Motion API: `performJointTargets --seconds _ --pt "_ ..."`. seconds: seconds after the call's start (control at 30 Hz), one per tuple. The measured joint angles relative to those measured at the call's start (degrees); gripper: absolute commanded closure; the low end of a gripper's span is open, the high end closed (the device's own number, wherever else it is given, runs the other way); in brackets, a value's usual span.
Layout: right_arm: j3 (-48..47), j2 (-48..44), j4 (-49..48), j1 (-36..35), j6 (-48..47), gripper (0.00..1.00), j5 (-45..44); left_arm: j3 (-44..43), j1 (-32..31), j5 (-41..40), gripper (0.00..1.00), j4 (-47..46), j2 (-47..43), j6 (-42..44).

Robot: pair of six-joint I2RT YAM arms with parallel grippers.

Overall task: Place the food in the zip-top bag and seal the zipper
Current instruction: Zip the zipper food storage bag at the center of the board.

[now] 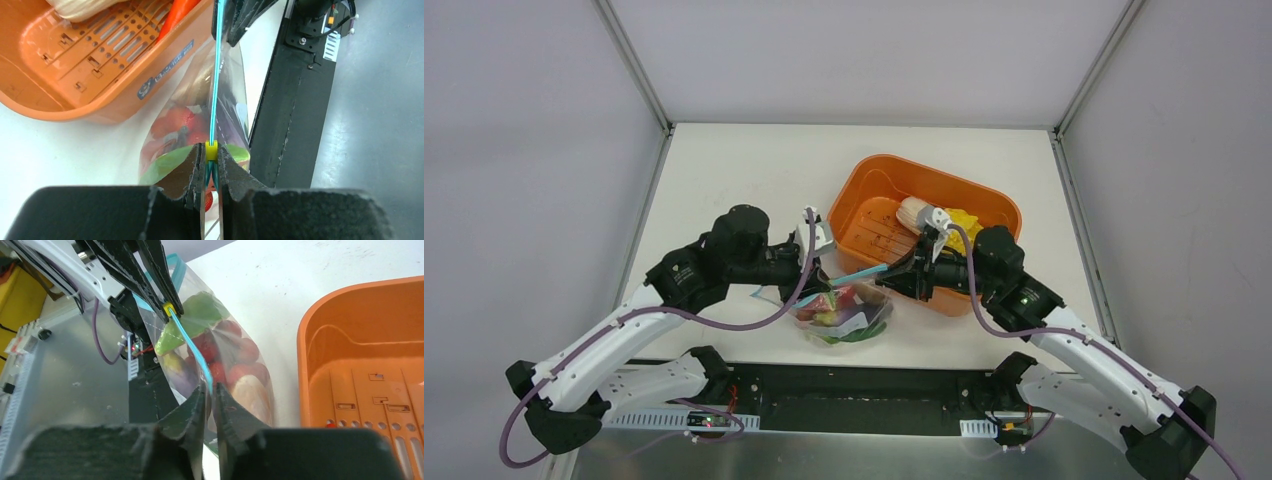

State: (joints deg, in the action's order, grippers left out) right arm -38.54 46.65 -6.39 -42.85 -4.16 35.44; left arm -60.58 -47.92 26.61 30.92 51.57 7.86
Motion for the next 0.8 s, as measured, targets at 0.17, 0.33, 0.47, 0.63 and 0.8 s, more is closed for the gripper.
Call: performJointTargets --seconds 0.17,0.33,0.47,0.63,0.8 --pt "-3.7 2.7 6.2 0.6 -3.7 0.33 2.8 -0.7 0.0 2.5 1.0 1.6 2.5 -0.6" --pt "-11.8 7.6 13.2 0.6 -10.4 0.29 4.1 -3.8 0.0 5.7 1.0 1.5 7.9 -0.8" --pt "-16.4 12.2 17.9 0.6 -15.8 0.32 7.2 -4.5 0.0 7.2 1.0 1.4 9.3 -0.9" --pt "-17.6 16.5 21.9 0.6 -19.2 0.52 11.3 -4.7 0.0 7.7 1.0 1.4 9.3 -1.0" --pt "-17.7 17.9 22.7 0.6 -19.3 0.73 13.6 -4.7 0.0 7.8 1.0 1.4 9.3 -1.2"
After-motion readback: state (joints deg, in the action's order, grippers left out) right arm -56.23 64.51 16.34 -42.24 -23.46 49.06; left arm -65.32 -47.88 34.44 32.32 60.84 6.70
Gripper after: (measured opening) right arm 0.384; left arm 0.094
